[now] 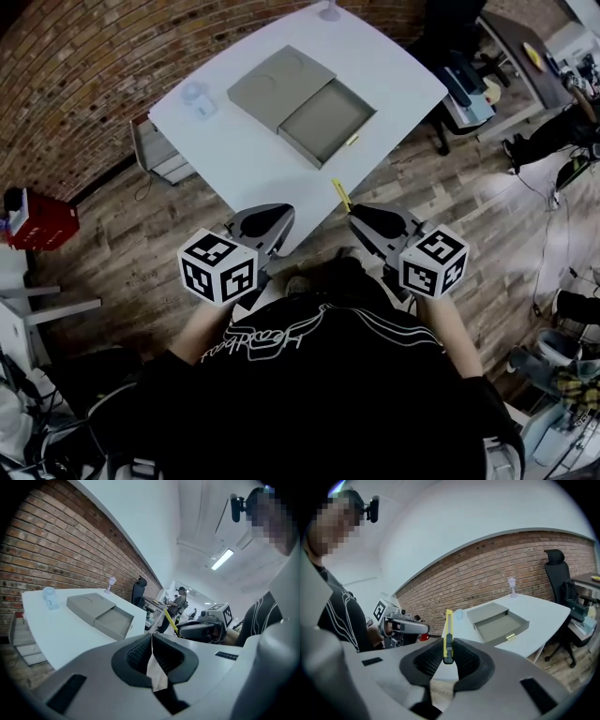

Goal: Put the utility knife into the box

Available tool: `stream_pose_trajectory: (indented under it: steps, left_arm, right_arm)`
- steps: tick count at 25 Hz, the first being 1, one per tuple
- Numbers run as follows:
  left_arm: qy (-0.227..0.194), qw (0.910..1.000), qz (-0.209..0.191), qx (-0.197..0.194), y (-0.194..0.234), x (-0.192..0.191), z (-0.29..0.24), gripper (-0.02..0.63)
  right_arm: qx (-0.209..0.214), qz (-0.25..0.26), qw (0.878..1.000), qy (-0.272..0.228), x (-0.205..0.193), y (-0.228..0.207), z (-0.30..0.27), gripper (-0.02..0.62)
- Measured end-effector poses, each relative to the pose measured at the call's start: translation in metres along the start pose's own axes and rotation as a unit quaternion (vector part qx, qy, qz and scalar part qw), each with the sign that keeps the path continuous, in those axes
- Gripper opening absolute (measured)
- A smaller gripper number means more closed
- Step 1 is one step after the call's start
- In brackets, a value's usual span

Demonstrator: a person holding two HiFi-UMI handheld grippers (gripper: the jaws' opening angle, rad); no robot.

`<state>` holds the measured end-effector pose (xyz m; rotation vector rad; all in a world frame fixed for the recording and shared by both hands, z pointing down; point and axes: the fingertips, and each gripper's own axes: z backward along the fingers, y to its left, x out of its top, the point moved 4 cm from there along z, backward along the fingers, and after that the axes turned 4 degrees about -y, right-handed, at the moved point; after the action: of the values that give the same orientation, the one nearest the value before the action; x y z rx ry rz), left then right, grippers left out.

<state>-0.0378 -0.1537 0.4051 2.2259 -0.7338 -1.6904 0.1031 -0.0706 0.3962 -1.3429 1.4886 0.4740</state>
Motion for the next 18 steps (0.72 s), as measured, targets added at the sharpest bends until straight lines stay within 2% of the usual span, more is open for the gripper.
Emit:
stream_pose_trajectory:
  steps: [11,18]
  left_arm:
    - [-0.018,0.998,0.013,0.06,0.034,0.039,-0.048,0.031]
    - [-0.031,0.9911,0.048,0.12,0.059,0.053,-0.072,0.031]
  right_arm:
    - [0.054,0.04,0.997,0.037,0.038,-0.069,-0.043,0.069]
    - [0.105,0.048,0.99,0.082,0.048,-0.113,-0.077,0.069]
